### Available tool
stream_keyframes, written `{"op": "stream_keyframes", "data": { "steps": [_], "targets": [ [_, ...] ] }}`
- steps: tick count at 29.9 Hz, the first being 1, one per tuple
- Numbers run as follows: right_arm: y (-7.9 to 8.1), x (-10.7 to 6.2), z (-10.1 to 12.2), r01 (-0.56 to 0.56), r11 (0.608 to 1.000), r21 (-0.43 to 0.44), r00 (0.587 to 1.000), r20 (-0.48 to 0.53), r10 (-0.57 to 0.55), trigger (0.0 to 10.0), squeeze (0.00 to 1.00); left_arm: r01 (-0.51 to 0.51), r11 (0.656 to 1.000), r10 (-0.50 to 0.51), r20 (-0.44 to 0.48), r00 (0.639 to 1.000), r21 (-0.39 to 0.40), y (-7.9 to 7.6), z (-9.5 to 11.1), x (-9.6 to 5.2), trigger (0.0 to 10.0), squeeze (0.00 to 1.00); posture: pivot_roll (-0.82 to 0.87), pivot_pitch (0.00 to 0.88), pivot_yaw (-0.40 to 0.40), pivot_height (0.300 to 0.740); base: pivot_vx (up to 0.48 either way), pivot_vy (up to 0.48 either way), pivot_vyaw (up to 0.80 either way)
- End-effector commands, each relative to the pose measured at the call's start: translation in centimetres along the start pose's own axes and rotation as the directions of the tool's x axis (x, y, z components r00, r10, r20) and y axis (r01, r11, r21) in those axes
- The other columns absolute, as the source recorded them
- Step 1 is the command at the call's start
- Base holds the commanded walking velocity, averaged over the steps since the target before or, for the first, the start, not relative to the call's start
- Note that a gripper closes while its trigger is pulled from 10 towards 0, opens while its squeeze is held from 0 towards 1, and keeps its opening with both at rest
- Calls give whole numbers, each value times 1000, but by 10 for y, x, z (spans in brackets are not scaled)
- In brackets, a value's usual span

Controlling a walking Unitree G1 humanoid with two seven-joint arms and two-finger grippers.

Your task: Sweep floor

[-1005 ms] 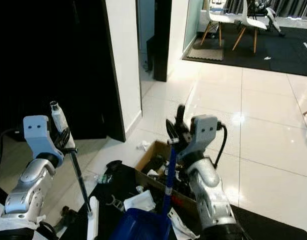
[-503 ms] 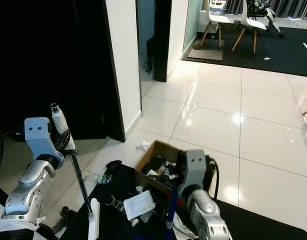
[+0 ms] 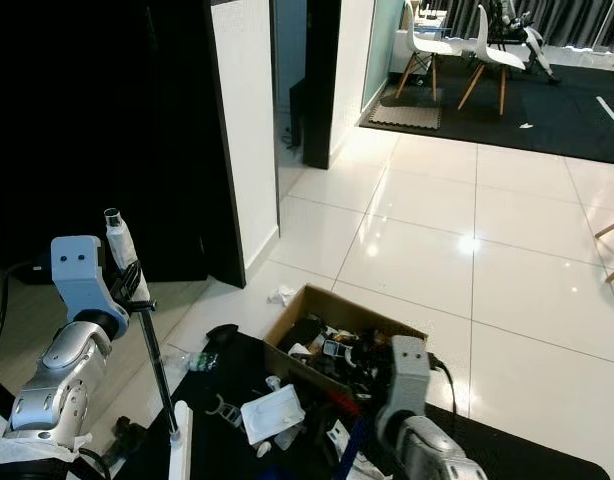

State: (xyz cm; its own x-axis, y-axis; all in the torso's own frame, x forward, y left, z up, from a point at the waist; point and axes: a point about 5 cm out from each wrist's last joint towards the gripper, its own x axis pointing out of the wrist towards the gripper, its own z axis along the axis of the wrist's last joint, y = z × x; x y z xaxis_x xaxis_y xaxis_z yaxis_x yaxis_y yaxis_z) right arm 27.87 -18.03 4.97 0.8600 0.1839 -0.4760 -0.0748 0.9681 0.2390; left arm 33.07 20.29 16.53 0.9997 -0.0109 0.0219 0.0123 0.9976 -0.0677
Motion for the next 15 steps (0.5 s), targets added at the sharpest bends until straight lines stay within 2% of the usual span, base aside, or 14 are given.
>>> {"op": "stream_keyframes", "data": {
  "steps": [1, 2, 3, 4, 5, 7, 9, 11, 15],
  "targets": [
    [-2, 2, -10, 43, 998, -34, 999, 3, -43, 10000, 0, -2, 1000, 2, 14, 1000, 21, 1, 0, 0, 10000, 0, -11, 88, 62, 740, 0, 0, 0],
    [1, 3, 10, 57, 982, -179, 990, 135, -32, 10000, 0, -3, 1000, 3, 14, 1000, 21, 1, 0, 0, 10000, 0, -9, 87, 64, 740, 0, 0, 0],
    [1, 3, 10, 57, 982, -179, 990, 135, -32, 10000, 0, -3, 1000, 3, 14, 1000, 21, 1, 0, 0, 10000, 0, -9, 87, 64, 740, 0, 0, 0],
    [5, 2, 23, 62, 960, -274, 977, 215, -2, 10000, 0, -4, 1000, 3, 15, 1000, 21, 1, 0, 0, 10000, 0, -9, 87, 64, 740, 0, 0, 0],
    [5, 2, 23, 62, 960, -274, 977, 215, -2, 10000, 0, -4, 1000, 3, 15, 1000, 21, 1, 0, 0, 10000, 0, -9, 87, 64, 740, 0, 0, 0],
    [19, 1, 40, 25, 947, -319, 944, 321, 83, 10000, 0, -3, 1000, 3, 15, 1000, 21, 1, 1, 0, 10000, 0, -9, 88, 68, 740, 0, 0, 0],
    [27, 0, 45, -25, 950, -312, 927, 348, 138, 10000, 0, -3, 1000, 2, 15, 1000, 23, 1, 1, 0, 10000, 0, -7, 89, 70, 740, 0, 0, 0],
    [34, -2, 46, -31, 912, -408, 905, 376, 199, 10000, 0, -2, 1000, 2, 16, 1000, 23, 1, 2, 0, 10000, 0, -6, 93, 72, 740, 0, 0, 0],
    [41, -5, 46, -81, 900, -428, 884, 385, 263, 10000, 0, -2, 1000, 1, 17, 1000, 24, 1, 2, 0, 10000, 0, -9, 95, 73, 740, 0, 0, 0]
  ]
}}
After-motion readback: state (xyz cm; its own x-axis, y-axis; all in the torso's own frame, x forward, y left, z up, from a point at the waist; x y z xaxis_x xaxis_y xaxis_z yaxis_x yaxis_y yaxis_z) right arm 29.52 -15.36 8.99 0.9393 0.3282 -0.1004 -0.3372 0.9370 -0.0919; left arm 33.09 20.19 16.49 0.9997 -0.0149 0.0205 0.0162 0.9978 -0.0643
